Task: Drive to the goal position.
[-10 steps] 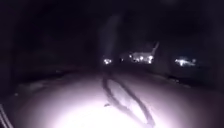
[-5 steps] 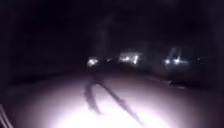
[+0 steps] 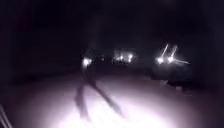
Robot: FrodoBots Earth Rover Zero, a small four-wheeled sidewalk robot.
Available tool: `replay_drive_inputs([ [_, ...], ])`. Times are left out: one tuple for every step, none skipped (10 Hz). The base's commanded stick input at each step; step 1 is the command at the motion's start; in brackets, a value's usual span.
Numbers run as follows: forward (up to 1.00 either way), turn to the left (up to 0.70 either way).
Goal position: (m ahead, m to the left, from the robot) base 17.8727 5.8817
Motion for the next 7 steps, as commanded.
replay_drive_inputs([
  [1.0,0.0],
  [1.0,0.0],
  [1.0,0.0],
  [1.0,0.0],
  [1.0,0.0],
  [1.0,0.0],
  [1.0,0.0],
])
